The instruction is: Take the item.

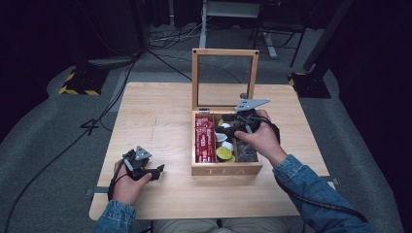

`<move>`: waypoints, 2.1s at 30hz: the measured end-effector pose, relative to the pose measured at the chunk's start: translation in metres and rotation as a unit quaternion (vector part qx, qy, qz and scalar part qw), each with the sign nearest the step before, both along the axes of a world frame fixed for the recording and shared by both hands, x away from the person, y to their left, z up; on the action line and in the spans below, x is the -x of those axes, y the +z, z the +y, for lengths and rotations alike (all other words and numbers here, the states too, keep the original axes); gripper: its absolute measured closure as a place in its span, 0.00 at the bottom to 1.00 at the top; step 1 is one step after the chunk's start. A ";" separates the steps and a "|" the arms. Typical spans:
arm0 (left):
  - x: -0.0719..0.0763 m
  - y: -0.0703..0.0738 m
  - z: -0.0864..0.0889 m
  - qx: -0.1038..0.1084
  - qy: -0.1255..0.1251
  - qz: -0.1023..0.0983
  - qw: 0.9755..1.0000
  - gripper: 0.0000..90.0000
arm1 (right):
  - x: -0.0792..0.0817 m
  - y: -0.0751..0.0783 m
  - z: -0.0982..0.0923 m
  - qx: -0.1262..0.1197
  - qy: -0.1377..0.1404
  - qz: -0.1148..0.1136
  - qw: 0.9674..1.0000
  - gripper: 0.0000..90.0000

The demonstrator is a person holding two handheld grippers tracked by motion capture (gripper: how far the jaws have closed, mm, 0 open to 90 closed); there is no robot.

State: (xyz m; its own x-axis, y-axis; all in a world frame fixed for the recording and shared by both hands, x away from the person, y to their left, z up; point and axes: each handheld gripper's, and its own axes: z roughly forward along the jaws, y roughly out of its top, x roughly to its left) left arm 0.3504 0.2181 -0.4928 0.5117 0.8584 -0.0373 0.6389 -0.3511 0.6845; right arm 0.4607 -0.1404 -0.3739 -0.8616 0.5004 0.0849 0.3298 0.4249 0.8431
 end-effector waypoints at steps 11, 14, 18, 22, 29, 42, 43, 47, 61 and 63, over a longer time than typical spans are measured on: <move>0.003 -0.007 0.005 -0.013 -0.001 0.000 1.000 0.29 | 0.005 -0.026 0.029 0.047 0.026 0.019 0.998 0.57; 0.002 -0.007 0.005 -0.012 -0.004 -0.003 1.000 0.28 | 0.006 -0.032 0.038 0.058 0.027 0.024 0.998 0.54; 0.001 -0.010 0.006 -0.003 -0.009 -0.013 1.000 0.26 | 0.007 -0.038 0.046 0.073 0.022 0.032 0.997 0.54; 0.000 -0.010 0.007 -0.003 -0.013 -0.012 1.000 0.25 | 0.009 -0.044 0.052 0.097 0.009 0.033 0.995 0.48; 0.000 -0.011 0.006 -0.001 -0.012 -0.013 1.000 0.25 | 0.017 -0.052 0.065 0.122 -0.010 0.036 0.992 0.46; 0.000 -0.011 0.006 -0.002 -0.012 -0.012 1.000 0.25 | 0.023 -0.061 0.077 0.153 -0.051 0.033 0.986 0.47; 0.000 -0.011 0.006 -0.002 -0.012 -0.012 1.000 0.25 | 0.023 -0.061 0.077 0.153 -0.051 0.033 0.986 0.47; -0.001 -0.011 0.006 -0.001 -0.012 -0.011 1.000 0.25 | 0.025 -0.061 0.077 0.163 -0.059 0.042 0.984 0.58; -0.001 -0.010 0.006 -0.002 -0.013 -0.012 1.000 0.24 | 0.027 -0.056 0.075 0.149 -0.081 0.069 0.983 0.89; -0.001 -0.010 0.006 -0.001 -0.013 -0.011 1.000 0.24 | 0.027 -0.054 0.074 0.139 -0.083 0.071 0.984 0.89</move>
State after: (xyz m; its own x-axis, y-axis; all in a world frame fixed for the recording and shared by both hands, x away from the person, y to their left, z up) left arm 0.3511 0.2241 -0.5033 0.5345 0.8449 -0.0239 0.6146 -0.3691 0.6971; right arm 0.4337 -0.0660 -0.4278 -0.7555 0.6540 0.0390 0.5205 0.5630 0.6419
